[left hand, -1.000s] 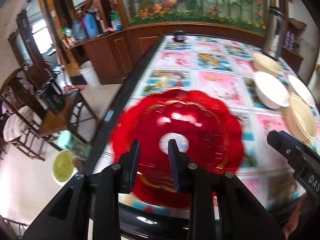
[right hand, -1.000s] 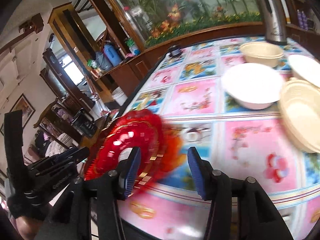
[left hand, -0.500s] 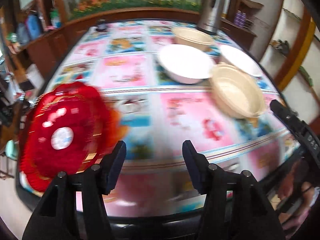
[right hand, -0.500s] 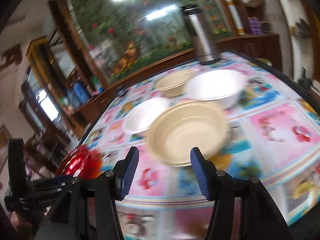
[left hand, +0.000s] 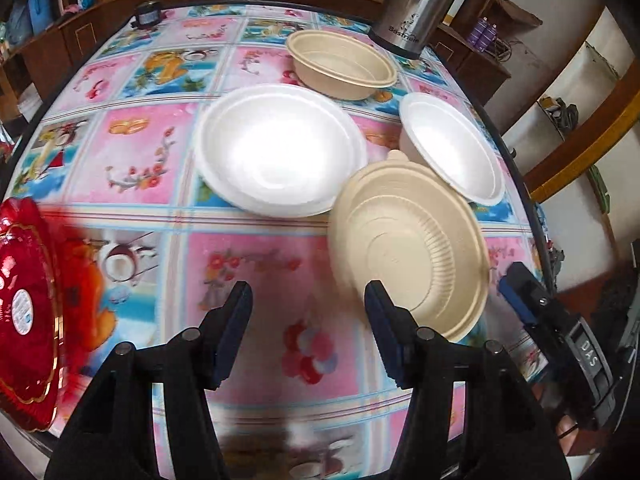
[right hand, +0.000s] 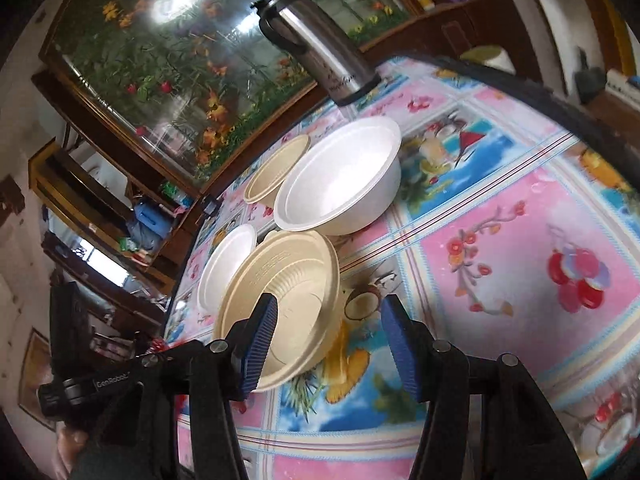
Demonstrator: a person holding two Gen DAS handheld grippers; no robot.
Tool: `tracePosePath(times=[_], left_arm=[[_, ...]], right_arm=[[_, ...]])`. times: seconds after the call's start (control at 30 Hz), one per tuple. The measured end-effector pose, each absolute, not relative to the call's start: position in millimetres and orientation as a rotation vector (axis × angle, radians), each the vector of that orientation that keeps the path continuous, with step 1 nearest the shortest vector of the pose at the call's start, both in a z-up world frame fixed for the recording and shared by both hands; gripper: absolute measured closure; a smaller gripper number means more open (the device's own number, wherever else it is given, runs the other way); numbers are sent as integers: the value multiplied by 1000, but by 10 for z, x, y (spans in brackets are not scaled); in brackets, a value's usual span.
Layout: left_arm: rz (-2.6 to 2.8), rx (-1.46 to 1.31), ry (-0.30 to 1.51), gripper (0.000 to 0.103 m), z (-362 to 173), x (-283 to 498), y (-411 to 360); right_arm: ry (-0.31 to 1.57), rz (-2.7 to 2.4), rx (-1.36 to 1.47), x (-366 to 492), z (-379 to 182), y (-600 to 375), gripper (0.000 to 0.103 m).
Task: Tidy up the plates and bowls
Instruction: 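Move the left tool to the beige pulp bowl and grasp its rim, then lift the beige bowl and carry it over the red plate stack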
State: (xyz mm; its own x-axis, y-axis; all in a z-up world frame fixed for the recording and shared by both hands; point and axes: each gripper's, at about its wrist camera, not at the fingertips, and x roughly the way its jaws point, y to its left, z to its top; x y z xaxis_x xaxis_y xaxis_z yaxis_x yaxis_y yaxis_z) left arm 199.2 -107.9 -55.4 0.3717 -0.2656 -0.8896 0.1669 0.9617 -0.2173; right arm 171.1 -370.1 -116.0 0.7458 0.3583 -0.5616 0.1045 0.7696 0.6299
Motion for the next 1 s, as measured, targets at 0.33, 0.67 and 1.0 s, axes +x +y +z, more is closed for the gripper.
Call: tracePosePath(times=[0.33, 0.67, 1.0], left_arm=[[-235, -74, 1199, 59, -714, 2213, -1249], [-276, -82, 1228, 91, -860, 2208, -1358], [-286, -82, 1194, 92, -829, 2141, -1330]], right_arm=[[782, 223, 809, 2062, -1345, -3718, 49], [790, 222, 828, 2138, -1471, -3675, 74], [746, 185, 765, 2076, -1428, -3587, 92]])
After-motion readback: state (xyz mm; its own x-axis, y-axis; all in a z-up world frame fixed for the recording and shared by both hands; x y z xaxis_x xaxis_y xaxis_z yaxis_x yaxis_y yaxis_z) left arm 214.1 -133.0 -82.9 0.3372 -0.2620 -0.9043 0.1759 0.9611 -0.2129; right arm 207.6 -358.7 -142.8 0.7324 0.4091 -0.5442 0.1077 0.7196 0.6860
